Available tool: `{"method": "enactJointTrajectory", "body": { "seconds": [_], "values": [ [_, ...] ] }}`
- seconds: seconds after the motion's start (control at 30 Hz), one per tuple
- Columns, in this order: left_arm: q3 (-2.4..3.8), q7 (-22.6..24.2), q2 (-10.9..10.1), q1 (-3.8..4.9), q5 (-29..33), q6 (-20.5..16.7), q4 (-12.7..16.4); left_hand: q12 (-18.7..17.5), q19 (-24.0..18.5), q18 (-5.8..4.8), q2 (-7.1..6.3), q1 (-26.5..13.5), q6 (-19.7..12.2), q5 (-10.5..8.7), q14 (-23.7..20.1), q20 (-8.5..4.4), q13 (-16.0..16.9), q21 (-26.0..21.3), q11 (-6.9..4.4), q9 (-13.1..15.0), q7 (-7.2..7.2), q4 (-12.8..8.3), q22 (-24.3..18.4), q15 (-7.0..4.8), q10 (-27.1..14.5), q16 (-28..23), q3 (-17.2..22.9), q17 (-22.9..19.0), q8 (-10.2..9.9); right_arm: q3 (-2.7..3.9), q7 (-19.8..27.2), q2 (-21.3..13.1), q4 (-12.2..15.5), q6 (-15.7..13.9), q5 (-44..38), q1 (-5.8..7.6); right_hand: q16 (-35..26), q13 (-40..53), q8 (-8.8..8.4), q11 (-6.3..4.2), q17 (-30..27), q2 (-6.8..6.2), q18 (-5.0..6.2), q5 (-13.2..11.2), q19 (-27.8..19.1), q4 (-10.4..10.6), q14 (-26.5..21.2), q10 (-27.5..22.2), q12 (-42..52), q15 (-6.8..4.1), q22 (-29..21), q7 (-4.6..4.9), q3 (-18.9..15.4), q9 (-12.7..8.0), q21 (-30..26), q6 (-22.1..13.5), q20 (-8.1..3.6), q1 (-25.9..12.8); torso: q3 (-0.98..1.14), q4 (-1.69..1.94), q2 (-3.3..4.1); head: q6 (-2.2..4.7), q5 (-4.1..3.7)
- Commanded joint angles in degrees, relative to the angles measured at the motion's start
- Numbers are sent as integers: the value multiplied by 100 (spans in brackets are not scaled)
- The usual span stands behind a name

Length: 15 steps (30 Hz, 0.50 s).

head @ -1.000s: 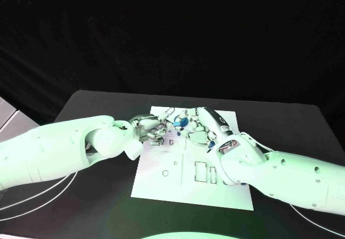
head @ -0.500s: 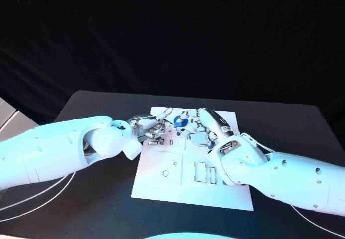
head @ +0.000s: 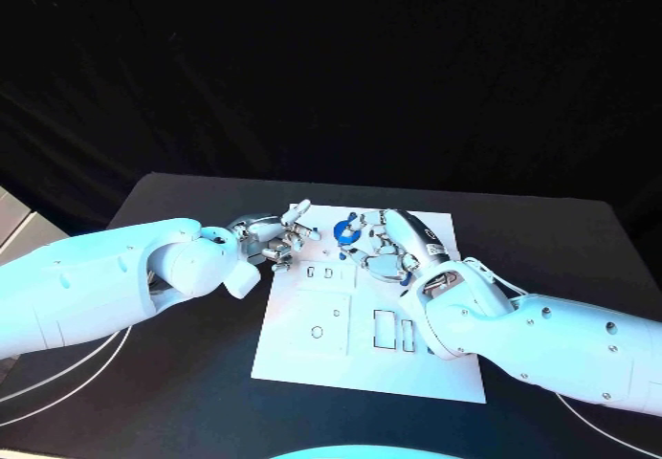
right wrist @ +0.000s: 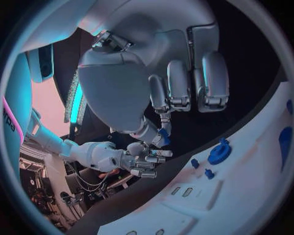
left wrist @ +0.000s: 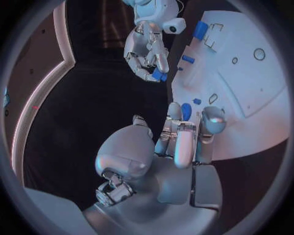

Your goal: Assemble the parts on the task board

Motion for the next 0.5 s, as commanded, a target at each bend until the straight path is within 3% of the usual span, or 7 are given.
{"method": "enactJointTrajectory", "body": {
  "seconds": [0.03, 0.2, 0.33, 0.5],
  "values": [
    [8, 218, -65, 6, 146, -332, 16, -9, -65, 31, 11, 68, -55, -7, 35, 18, -10, -44, 11, -5, 1, -4, -86, 50, -51, -32, -37, 455, -28, 1, -258, 24, -43, 259, 300, -6, 18, 869, 40, 46, 1313, -28, -67, 36, 503, 39, 542, -2, -28, 46, 1347, 8, 8, -3, -2, 24, 41, -59, -18, -3, 0, -12, -25],
    [18, 352, -152, 8, 212, -428, 57, -2, -123, 47, 10, 112, -71, -7, -8, 39, -11, -86, 30, -3, 20, -10, -174, 68, -83, -56, -54, 384, -17, -8, -430, 107, -161, 370, 365, -35, 12, 864, 47, 46, 1302, -31, -64, 37, 499, 56, 539, -8, -36, 47, 1340, 6, 0, -5, -13, 26, 44, -83, -16, 7, 1, -21, -40],
    [26, 417, -201, 9, 237, -456, 94, -1, -125, 48, 10, 117, -72, -7, -10, 40, -11, -88, 31, -3, 21, -11, -177, 69, -85, -57, -55, 382, -15, -24, -555, 252, -340, 388, 388, -132, 13, 867, 50, 46, 1303, -29, -64, 37, 499, 59, 540, -4, -32, 46, 1340, 4, 0, -5, -13, 29, 44, -87, -11, -6, 0, -26, -39],
    [32, 528, -230, 10, 250, -464, 140, 8, -145, 54, 8, 157, -74, -6, -22, 51, -11, -104, 39, 0, 28, -15, -209, 78, -100, -64, -61, 362, -4, -47, -628, 436, -585, 395, 329, -238, 11, 861, 55, 43, 1300, -21, -63, 39, 498, 58, 539, -10, -41, 45, 1338, -2, 6, -5, -16, 32, 44, -82, -15, 6, 2, -35, -50]
  ]
}}
